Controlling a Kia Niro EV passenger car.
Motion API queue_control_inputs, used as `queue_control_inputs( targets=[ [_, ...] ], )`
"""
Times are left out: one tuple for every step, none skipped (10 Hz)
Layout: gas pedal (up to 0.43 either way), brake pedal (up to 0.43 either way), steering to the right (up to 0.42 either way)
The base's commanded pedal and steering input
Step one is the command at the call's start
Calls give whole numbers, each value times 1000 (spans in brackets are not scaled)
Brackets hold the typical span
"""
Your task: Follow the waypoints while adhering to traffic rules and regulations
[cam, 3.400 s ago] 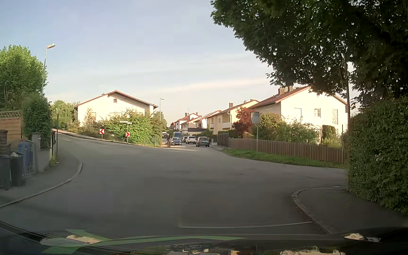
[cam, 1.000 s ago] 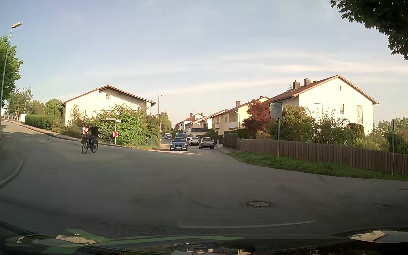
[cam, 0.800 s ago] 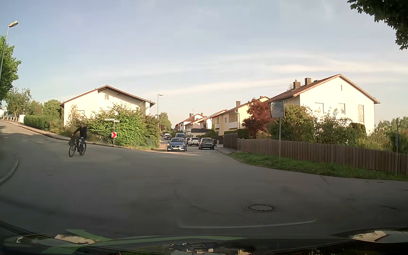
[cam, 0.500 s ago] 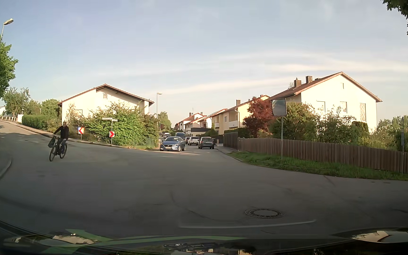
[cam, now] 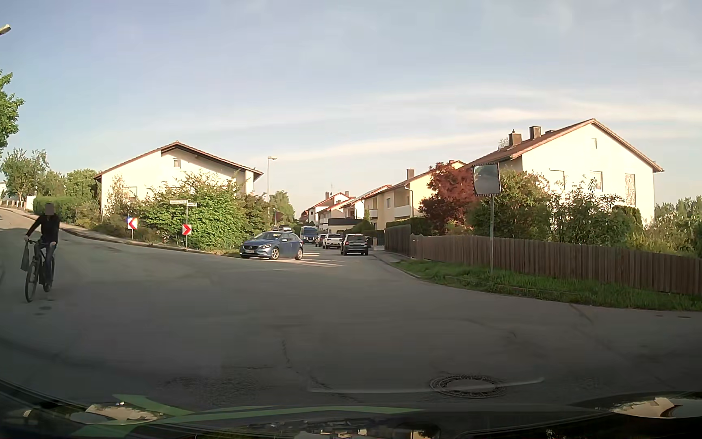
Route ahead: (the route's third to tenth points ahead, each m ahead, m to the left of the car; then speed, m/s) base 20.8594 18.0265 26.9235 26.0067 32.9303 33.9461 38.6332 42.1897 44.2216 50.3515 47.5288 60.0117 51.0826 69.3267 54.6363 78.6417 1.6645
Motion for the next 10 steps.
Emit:
queue_control_inputs(
  targets=[
    [0, 122, -5],
    [0, 122, -5],
    [0, 128, -6],
    [0, 140, -7],
    [0, 152, -7],
    [0, 152, -7],
    [0, 152, -8],
    [0, 140, -8],
    [0, 140, -8],
    [0, 146, -8]
  ],
)
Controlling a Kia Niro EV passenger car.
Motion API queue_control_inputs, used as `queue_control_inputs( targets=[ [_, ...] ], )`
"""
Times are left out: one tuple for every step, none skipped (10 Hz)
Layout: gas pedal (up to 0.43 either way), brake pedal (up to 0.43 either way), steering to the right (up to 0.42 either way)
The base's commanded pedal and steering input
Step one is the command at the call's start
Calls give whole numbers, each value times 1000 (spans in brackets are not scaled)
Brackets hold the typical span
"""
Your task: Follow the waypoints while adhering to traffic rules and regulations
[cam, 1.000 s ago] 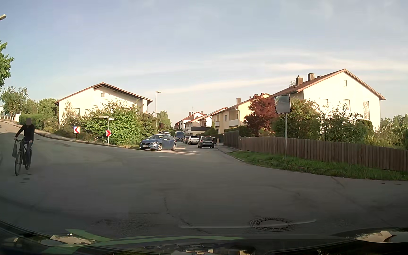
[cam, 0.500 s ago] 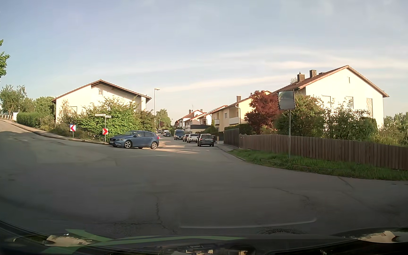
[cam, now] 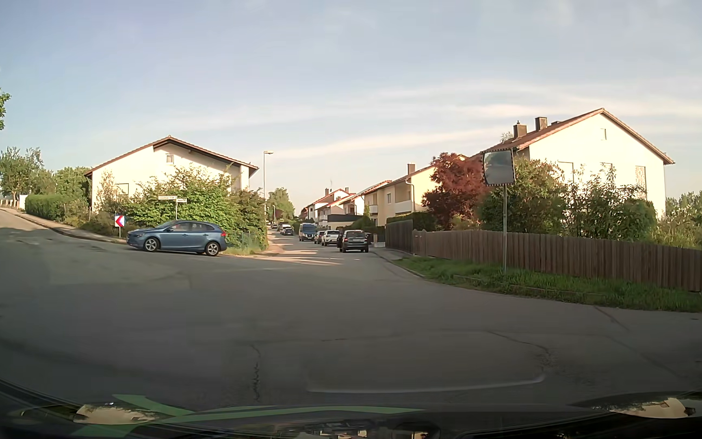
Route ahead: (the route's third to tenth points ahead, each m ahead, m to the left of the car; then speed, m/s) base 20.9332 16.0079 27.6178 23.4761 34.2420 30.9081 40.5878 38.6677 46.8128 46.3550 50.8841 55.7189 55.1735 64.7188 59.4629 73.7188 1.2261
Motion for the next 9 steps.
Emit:
queue_control_inputs(
  targets=[
    [0, 152, -8],
    [0, 159, -8],
    [0, 165, -8],
    [0, 165, -8],
    [0, 159, -8],
    [0, 128, -8],
    [0, 110, -8],
    [0, 110, -8],
    [0, 116, -8]
  ],
)
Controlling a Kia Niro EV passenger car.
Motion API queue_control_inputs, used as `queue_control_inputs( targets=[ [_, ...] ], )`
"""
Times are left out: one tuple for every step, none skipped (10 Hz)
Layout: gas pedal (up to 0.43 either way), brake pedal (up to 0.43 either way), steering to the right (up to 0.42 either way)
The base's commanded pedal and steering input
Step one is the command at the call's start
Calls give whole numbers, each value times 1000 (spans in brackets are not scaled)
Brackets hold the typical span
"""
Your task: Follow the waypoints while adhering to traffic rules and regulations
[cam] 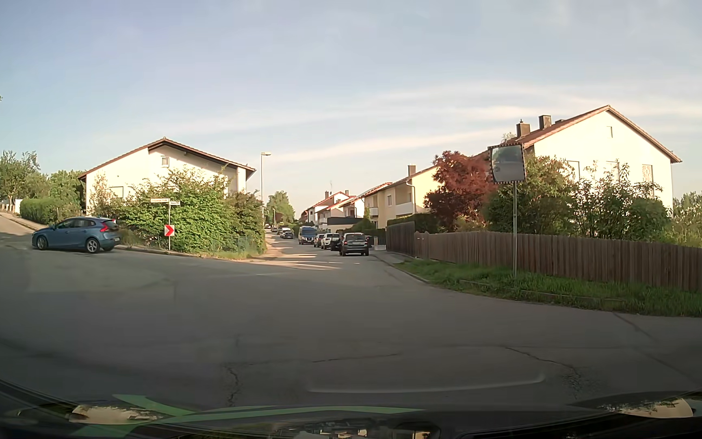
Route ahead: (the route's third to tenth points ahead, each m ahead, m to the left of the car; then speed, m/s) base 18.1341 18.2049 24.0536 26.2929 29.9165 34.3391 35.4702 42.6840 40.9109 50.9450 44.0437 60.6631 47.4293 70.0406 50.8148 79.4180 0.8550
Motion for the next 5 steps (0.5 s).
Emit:
queue_control_inputs(
  targets=[
    [0, 122, -9],
    [0, 122, -8],
    [0, 116, -8],
    [0, 98, -8],
    [0, 49, -8]
  ],
)
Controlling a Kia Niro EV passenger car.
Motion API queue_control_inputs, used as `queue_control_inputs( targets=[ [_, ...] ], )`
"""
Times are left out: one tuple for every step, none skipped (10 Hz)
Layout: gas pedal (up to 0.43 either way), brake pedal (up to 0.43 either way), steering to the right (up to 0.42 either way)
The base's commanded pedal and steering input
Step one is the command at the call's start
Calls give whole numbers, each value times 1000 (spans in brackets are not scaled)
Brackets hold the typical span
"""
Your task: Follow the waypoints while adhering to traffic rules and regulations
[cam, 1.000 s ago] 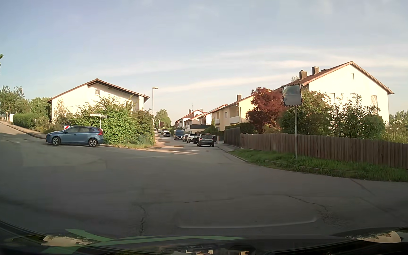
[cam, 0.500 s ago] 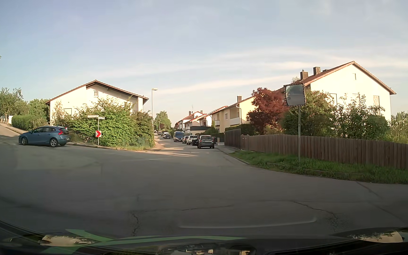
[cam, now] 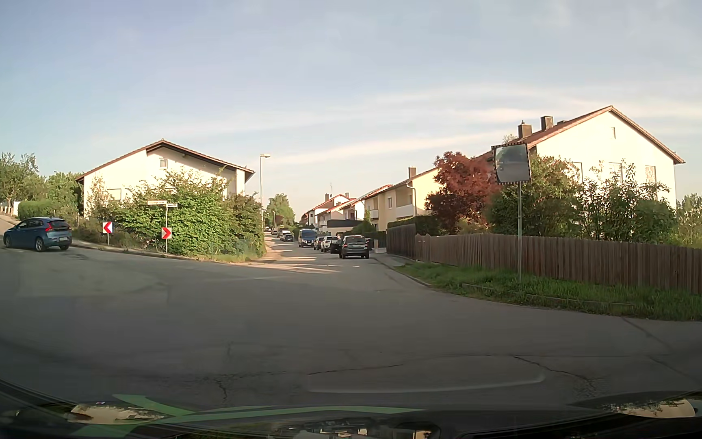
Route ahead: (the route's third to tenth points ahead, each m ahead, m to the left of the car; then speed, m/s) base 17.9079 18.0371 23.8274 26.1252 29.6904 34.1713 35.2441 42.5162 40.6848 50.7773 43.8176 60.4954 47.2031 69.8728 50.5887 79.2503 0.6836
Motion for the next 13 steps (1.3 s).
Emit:
queue_control_inputs(
  targets=[
    [0, 0, -9],
    [0, 0, -11],
    [0, 0, -12],
    [0, 12, -16],
    [0, 30, -20],
    [0, 43, -23],
    [0, 55, -25],
    [0, 79, -28],
    [0, 91, -32],
    [0, 104, -39],
    [0, 110, -47],
    [0, 67, -63],
    [0, 0, -97]
  ],
)
